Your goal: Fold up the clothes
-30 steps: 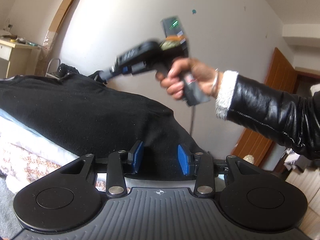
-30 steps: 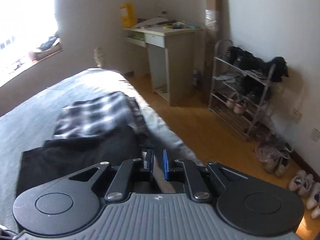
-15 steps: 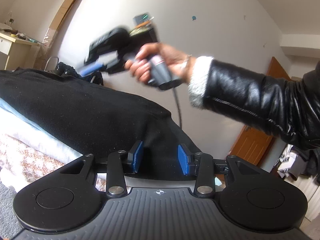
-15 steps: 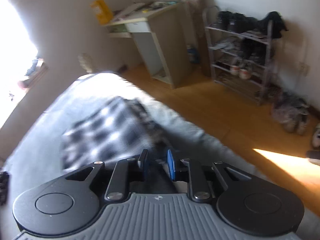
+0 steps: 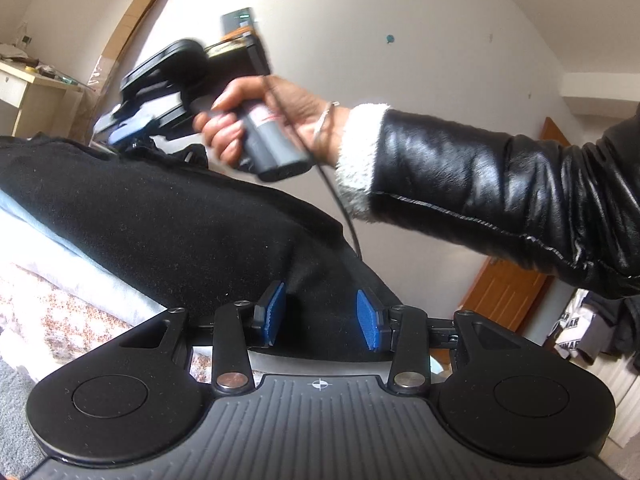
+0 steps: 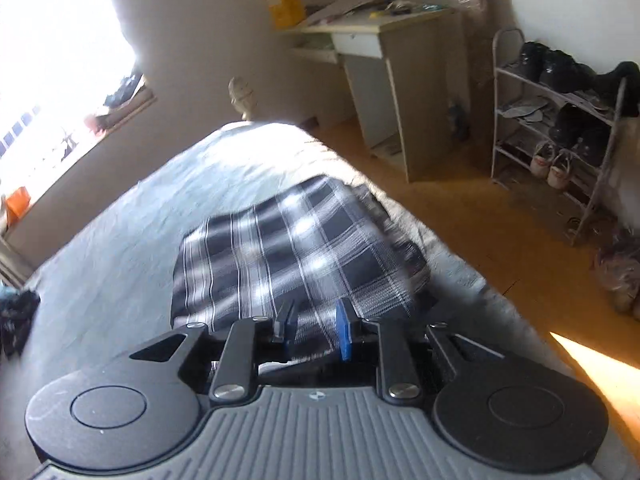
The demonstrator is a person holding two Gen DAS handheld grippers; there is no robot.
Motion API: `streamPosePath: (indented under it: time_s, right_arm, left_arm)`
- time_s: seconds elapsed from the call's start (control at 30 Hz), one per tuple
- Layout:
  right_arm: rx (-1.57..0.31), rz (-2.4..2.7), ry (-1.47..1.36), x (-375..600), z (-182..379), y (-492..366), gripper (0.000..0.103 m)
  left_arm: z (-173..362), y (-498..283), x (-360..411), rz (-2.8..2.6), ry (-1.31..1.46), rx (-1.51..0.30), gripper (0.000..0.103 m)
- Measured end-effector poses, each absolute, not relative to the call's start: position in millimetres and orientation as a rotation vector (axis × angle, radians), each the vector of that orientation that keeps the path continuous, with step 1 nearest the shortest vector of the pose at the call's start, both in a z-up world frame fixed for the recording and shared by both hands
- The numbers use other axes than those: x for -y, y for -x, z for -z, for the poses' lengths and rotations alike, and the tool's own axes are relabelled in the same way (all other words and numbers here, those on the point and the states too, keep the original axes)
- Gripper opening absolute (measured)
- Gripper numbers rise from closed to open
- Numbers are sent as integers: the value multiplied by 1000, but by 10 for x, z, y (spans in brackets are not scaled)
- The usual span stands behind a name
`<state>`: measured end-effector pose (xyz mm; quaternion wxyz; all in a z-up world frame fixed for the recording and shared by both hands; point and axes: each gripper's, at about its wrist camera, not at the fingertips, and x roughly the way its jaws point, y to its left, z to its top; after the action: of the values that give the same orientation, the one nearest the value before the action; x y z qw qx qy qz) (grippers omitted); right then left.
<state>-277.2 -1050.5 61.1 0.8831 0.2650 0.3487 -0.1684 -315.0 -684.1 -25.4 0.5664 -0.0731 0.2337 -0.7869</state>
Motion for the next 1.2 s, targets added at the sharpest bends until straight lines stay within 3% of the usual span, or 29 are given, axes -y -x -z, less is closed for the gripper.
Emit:
streamPosePath:
  time_s: [0.07, 0.13, 0.33, 0.57, 0.67, 0.8, 0.87, 1.07, 1.2]
  right_arm:
    - [-703, 302, -602, 10545, -726, 2916, 24]
    - [-731, 196, -610, 10521, -807, 3039, 44]
    - [-905, -150, -525, 10006, -548, 2928, 44]
    - [-711, 306, -579, 10485, -539, 2936, 43]
    - [-656, 260, -690, 10697, -647, 3263, 43]
    - [-751, 216, -659, 10720, -615, 3599, 43]
    - [-794, 317, -640, 10762, -542, 3770, 37]
    - [-498, 666, -699, 10950, -702, 4652, 40]
    - [-478, 508, -537, 10417, -899, 4963, 40]
  left_arm:
    - [252, 3106, 6881, 1853, 174, -552, 40]
    - [252, 3081, 6903, 1854, 177, -558, 40]
    - [224, 3090, 6898, 1844, 157, -543, 42]
    - [183, 3126, 6863, 1826, 150, -557, 43]
    - [167, 3124, 6856, 1825, 143, -558, 43]
    - [147, 3111, 6869, 1826, 132, -552, 43]
    - [132, 3115, 6877, 1827, 122, -551, 43]
    - [84, 3140, 6900, 1814, 87, -539, 45]
    - [71, 3169, 6900, 1804, 73, -532, 46]
